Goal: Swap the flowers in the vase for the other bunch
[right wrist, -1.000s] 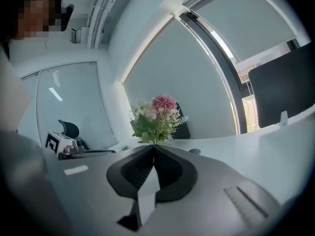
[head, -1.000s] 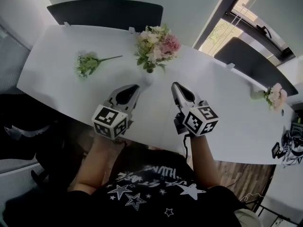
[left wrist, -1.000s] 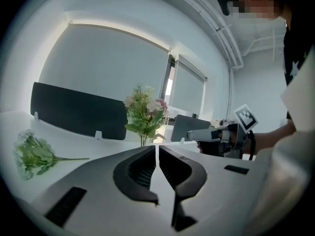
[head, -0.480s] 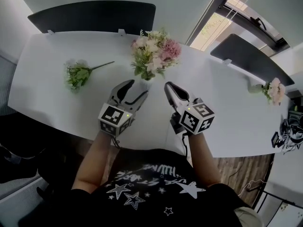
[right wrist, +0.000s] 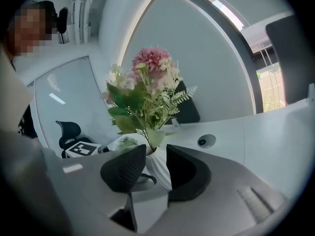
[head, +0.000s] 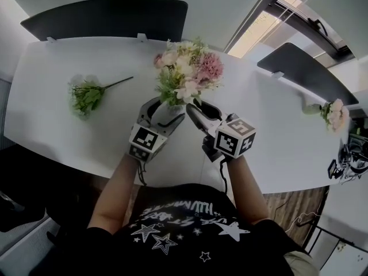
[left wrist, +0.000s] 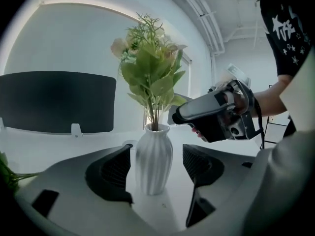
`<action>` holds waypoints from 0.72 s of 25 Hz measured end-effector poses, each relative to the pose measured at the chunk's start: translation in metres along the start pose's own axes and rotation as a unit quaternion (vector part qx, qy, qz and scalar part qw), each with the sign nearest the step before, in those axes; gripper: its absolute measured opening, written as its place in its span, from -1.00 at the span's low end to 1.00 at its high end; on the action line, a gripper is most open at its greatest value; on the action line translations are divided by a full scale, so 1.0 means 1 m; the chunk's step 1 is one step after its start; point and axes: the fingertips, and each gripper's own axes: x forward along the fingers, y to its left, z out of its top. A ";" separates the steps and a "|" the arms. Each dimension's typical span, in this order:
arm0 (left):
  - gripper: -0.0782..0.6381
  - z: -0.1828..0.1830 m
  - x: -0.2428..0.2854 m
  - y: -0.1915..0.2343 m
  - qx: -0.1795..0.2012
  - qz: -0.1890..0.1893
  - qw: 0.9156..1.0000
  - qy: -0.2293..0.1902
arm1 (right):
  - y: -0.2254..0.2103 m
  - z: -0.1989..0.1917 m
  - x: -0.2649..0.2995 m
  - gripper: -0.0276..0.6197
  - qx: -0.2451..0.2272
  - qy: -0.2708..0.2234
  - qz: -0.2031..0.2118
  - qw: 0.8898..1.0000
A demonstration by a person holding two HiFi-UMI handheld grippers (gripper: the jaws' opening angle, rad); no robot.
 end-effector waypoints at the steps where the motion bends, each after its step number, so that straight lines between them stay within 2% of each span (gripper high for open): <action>1: 0.10 -0.002 0.003 0.000 -0.004 -0.001 1.000 0.001 | 0.000 0.000 0.004 -0.57 0.005 0.005 0.009 1.000; 4: 0.10 -0.006 0.008 0.002 -0.018 0.001 1.000 0.002 | 0.002 -0.002 0.016 -0.40 0.008 0.018 0.032 0.999; 8: 0.10 -0.005 0.010 0.005 -0.029 0.001 1.000 -0.011 | 0.011 0.001 0.031 -0.29 -0.019 0.025 0.061 0.998; 12: 0.00 -0.005 0.012 0.003 -0.030 -0.005 0.999 -0.010 | 0.012 0.005 0.041 -0.29 -0.034 0.023 0.069 0.997; 18: -0.01 -0.009 0.013 0.002 -0.028 -0.013 0.999 -0.015 | 0.008 0.010 0.046 -0.34 -0.046 0.012 0.060 0.997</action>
